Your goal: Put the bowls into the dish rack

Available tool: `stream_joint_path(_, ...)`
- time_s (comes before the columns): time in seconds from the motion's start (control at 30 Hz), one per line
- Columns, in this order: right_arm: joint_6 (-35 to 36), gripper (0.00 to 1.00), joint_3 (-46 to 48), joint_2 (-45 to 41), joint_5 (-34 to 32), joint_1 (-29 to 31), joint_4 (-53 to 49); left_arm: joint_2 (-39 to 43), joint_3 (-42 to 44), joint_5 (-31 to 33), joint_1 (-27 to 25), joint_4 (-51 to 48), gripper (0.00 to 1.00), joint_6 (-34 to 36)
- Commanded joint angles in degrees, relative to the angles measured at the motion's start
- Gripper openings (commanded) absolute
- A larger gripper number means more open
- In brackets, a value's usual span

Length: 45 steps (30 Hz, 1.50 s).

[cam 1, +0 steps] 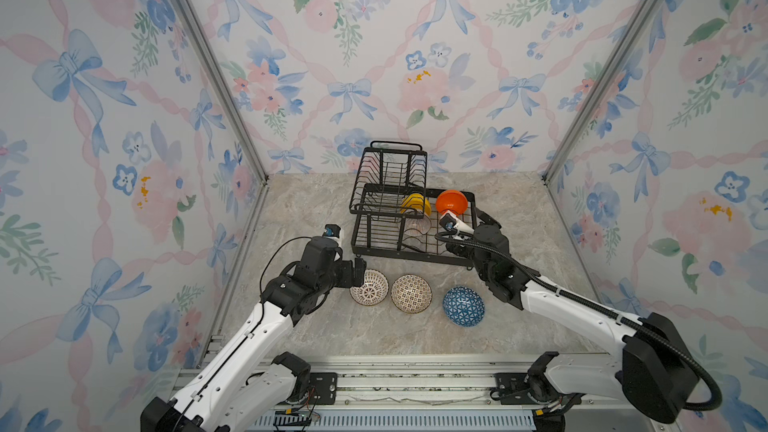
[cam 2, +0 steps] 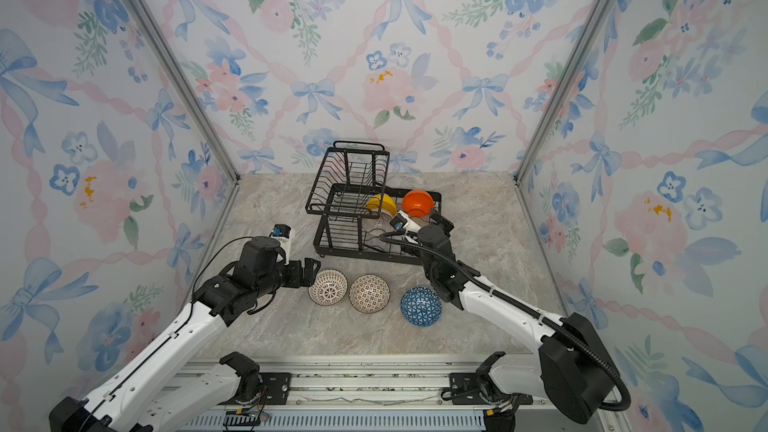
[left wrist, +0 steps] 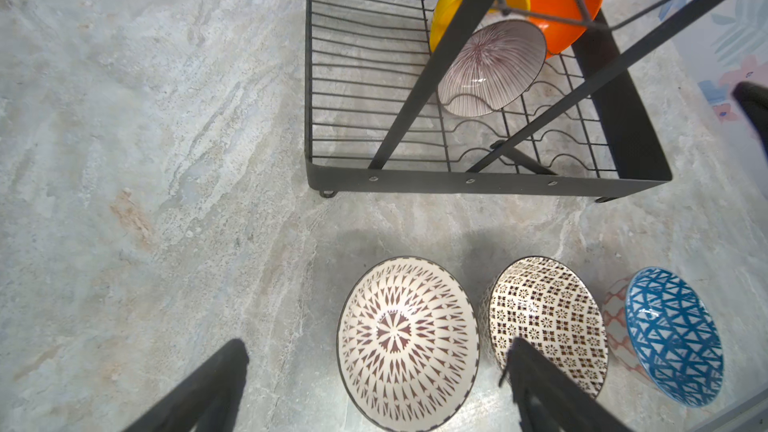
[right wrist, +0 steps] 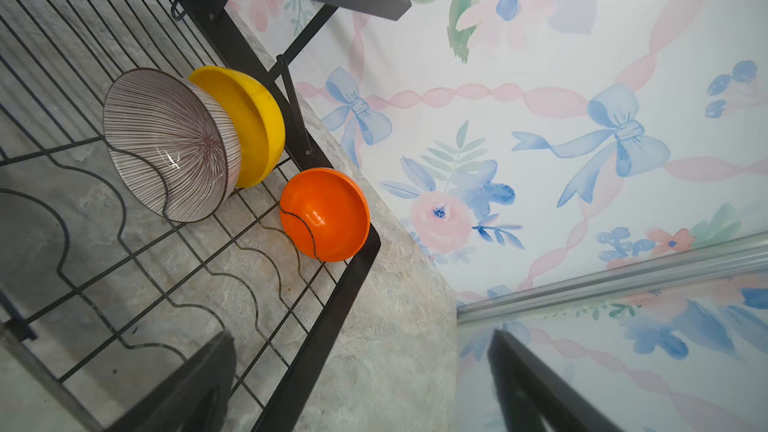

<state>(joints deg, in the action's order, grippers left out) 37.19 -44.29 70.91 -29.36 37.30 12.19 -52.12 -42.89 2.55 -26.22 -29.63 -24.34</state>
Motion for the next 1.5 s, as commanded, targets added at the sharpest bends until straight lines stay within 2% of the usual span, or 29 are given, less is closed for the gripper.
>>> stream_joint_path(0.0,-10.79,0.97,-4.91,-3.31,1.97,0.95,-15.14,-0.09,3.10,1.69,0.20,0.35,0.98,-2.09)
stream_joint_path(0.13,-15.96,0.97,-8.17,-4.46,2.46,2.68,-23.47,-0.69,5.74,2.99,0.22,0.62,0.98,-2.47)
stream_joint_path(0.27,-22.32,0.97,-10.70,-4.80,4.27,4.12,-28.71,-2.14,8.42,1.58,0.29,2.32,0.98,-1.94)
stream_joint_path(0.43,-28.06,0.97,-12.68,-3.77,4.77,5.46,-31.31,-5.08,8.80,-0.68,0.28,4.40,0.96,-1.34)
stream_joint_path(0.6,-32.09,0.97,-14.86,-2.15,4.36,4.92,-31.24,-6.16,9.35,-0.87,0.29,4.91,0.88,-2.38)
stream_joint_path(0.87,-34.99,0.97,-16.58,-0.33,12.93,-0.01,-32.86,-8.21,10.76,-1.87,0.26,7.85,0.68,-3.65)
stream_joint_path(1.1,-34.93,0.97,-15.06,-1.05,20.31,-5.91,-33.01,-12.05,10.73,-3.16,0.29,10.55,0.63,-4.26)
stream_joint_path(1.47,-34.68,0.97,-15.95,1.63,22.33,-8.18,-31.58,-17.18,10.46,-3.74,2.10,11.43,0.49,-2.45)
